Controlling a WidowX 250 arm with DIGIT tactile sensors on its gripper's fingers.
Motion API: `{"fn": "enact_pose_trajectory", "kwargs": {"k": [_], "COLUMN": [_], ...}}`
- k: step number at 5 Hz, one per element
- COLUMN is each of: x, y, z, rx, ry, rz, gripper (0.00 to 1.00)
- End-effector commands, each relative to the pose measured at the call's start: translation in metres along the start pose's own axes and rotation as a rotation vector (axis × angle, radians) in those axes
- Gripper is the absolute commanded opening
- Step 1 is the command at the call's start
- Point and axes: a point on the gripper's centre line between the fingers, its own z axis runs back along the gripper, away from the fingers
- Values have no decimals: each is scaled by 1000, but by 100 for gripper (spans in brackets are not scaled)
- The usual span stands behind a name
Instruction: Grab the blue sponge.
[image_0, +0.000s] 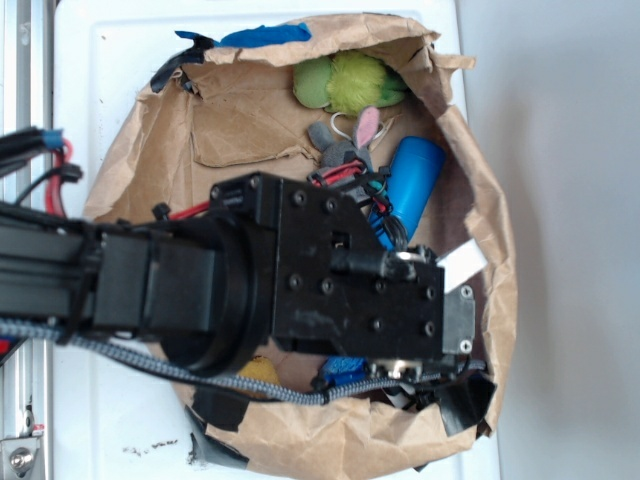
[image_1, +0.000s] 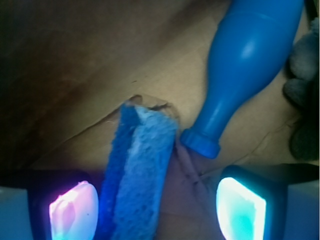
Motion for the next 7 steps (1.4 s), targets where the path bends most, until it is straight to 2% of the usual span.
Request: {"fn": "enact_pose_trajectory", "kwargs": {"k": [1, 3, 5, 6, 7], "x": [5, 8, 21, 22, 19], "y": [-18, -21, -11, -10, -4], "z": [-2, -16, -24, -32, -27], "rx": [-40, -9, -29, -9, -13], "ry": [-62, -75, -103, -112, -102], "rz": [22, 24, 2, -6, -12], "gripper": [100, 100, 100, 16, 0]}}
